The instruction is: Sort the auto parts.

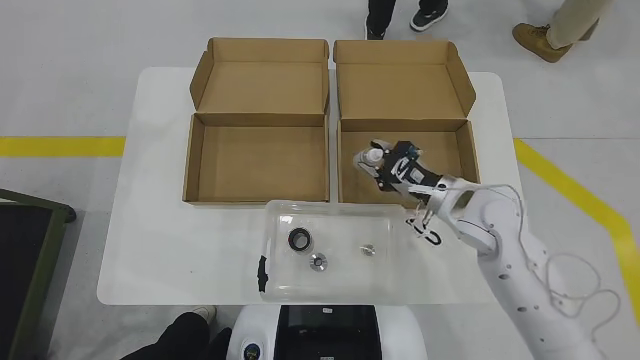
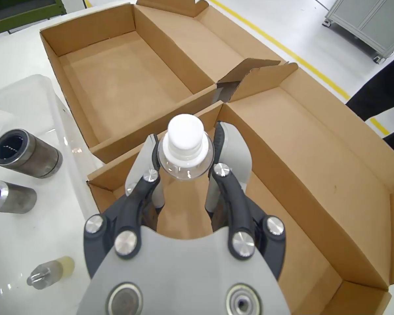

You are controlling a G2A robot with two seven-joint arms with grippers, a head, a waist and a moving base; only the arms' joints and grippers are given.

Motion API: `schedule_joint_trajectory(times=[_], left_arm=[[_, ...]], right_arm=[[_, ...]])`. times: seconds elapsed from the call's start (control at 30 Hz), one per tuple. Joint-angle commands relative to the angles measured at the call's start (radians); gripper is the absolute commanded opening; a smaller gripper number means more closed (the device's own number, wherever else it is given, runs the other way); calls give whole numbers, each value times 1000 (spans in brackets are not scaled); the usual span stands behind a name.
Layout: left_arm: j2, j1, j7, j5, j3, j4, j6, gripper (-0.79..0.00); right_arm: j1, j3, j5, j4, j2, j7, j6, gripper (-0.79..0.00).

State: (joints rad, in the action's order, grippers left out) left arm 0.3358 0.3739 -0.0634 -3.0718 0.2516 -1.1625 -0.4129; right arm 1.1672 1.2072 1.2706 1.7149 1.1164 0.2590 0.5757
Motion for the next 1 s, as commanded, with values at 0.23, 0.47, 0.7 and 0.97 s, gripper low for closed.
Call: schedule_joint_trajectory(times=[0.23,0.47,0.7,0.97], left_arm=[[0,0,0,0,0,0,0,0],[0,0,0,0,0,0,0,0],[0,0,0,0,0,0,0,0],[0,0,0,0,0,0,0,0]], right_arm=[[-69,-50,-27,-90,11,56,16,-785],[-98,-80,-18,-129,17,82,15,-785],[-111,-95,-13,-150,20,89,14,-379],[-100,-83,-8,-117,17,79,13,0]])
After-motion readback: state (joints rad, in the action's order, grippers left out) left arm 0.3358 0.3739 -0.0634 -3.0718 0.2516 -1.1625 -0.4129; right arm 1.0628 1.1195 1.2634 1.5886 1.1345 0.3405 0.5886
